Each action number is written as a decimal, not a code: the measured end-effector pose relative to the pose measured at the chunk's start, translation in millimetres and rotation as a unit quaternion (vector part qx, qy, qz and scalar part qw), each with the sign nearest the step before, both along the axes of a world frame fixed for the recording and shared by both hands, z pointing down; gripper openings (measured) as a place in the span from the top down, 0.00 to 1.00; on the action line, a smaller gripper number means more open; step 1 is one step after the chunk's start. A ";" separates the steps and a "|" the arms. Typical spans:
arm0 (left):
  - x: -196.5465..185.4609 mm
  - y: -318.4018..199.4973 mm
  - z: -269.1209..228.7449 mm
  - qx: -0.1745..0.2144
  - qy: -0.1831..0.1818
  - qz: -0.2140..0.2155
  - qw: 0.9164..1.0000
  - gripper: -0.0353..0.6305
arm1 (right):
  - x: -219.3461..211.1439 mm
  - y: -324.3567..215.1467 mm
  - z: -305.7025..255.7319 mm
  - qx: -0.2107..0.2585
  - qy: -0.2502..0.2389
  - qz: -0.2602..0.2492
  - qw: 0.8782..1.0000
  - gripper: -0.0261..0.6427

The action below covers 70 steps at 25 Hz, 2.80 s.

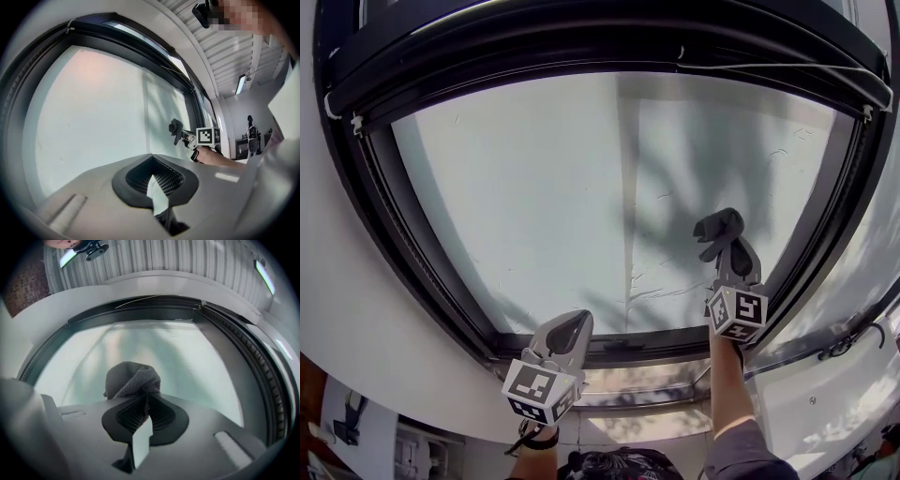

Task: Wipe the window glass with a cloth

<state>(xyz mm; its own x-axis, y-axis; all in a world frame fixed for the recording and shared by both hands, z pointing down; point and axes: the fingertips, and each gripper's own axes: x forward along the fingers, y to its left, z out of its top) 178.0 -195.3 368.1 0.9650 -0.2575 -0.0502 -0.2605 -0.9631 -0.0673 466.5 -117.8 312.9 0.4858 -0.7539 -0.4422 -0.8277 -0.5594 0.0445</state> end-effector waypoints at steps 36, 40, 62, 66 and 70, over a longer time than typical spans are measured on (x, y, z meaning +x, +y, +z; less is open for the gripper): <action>-205.3 -109.1 4.2 0.002 0.047 -0.215 0.976 0.94 | -421.2 -279.4 44.2 -0.063 0.076 -0.325 0.940 0.94; -225.2 -112.5 17.1 -0.014 0.042 -0.222 0.974 0.94 | -459.3 -320.0 52.6 -0.087 0.056 -0.355 0.929 0.94; -119.0 -75.3 33.7 -0.029 0.006 -0.090 0.995 0.94 | -300.3 -226.9 53.1 -0.060 0.007 -0.257 0.964 0.94; -88.6 -53.1 35.4 -0.030 -0.002 -0.055 0.998 0.94 | -251.6 -192.3 51.5 -0.047 -0.008 -0.221 0.974 0.94; -66.8 -30.3 34.2 -0.020 -0.011 -0.022 0.999 0.94 | -210.0 -161.1 52.6 -0.028 -0.029 -0.201 0.979 0.94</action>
